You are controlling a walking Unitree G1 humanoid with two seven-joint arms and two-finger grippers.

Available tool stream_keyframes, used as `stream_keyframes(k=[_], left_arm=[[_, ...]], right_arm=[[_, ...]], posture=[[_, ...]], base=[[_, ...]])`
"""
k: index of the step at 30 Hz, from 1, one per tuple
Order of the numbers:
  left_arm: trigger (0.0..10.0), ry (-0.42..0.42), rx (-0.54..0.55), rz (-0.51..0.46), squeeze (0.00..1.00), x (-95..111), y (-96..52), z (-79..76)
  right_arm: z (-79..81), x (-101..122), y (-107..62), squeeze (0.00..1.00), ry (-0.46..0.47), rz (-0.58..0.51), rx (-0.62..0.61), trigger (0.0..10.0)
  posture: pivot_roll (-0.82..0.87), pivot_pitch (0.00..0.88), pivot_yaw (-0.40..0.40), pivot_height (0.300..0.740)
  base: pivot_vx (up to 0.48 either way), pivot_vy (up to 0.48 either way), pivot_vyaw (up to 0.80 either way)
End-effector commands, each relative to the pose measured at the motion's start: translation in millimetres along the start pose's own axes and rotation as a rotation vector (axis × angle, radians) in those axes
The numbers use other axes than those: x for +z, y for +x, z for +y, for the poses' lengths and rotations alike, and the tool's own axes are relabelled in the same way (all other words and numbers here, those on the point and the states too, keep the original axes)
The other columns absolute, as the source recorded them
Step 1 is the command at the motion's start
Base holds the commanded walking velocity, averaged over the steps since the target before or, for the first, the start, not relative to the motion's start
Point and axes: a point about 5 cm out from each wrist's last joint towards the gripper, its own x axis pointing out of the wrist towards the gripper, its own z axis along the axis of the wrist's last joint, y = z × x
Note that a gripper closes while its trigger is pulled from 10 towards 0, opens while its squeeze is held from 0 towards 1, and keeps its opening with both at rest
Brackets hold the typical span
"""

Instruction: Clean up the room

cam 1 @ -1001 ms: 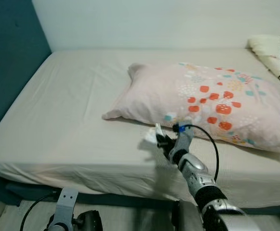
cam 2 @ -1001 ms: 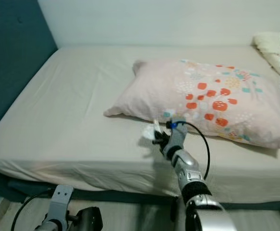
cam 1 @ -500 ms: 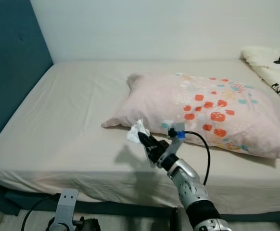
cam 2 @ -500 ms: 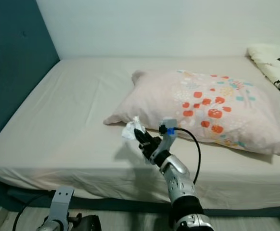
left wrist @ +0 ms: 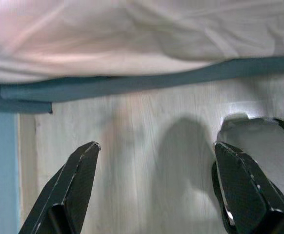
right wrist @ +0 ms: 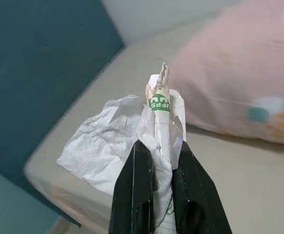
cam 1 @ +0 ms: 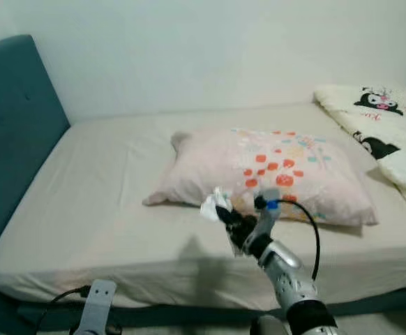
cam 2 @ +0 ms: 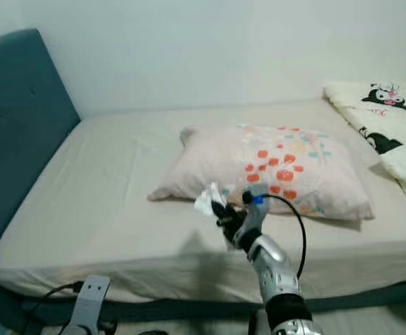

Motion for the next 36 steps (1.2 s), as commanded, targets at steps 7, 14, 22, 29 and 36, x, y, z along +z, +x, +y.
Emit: stream_keyframes(k=[7,14,22,29,36], left_arm=[[10.0,0.045,-0.023,0.026,0.00,-4.9,-0.6,-3.3],[10.0,0.053,-0.040,0.043,0.00,-5.3,-0.3,-7.3],[10.0,0.079,-0.054,0.047,0.00,-6.1,-0.5,-9.9],[10.0,0.126,-0.065,0.049,0.00,-7.6,-0.9,-11.2],[10.0,0.168,-0.083,0.051,0.00,-8.9,-1.2,-14.1]], right_arm=[[-21.4,-29.0,-20.8,0.00,-0.020,0.127,-0.134,0.0],[-41.2,-76.9,-60.9,0.00,-0.004,0.313,-0.296,0.0],[-50.7,-94.6,-83.3,0.00,0.049,0.355,-0.414,0.0],[-54.1,-111.5,-102.1,0.00,0.070,0.422,-0.493,0.0],[-48.1,-135.1,-121.5,0.00,0.036,0.572,-0.501,10.0]], posture=[[0.02,0.000,0.028,0.663],[0.03,0.000,0.027,0.688],[0.02,0.000,0.031,0.708],[0.03,0.000,0.033,0.733],[0.03,0.000,0.030,0.737]], base=[[0.000,0.000,0.00],[-0.069,0.000,0.00],[-0.360,0.000,0.00],[0.000,0.000,0.00],[0.000,0.000,0.27]])
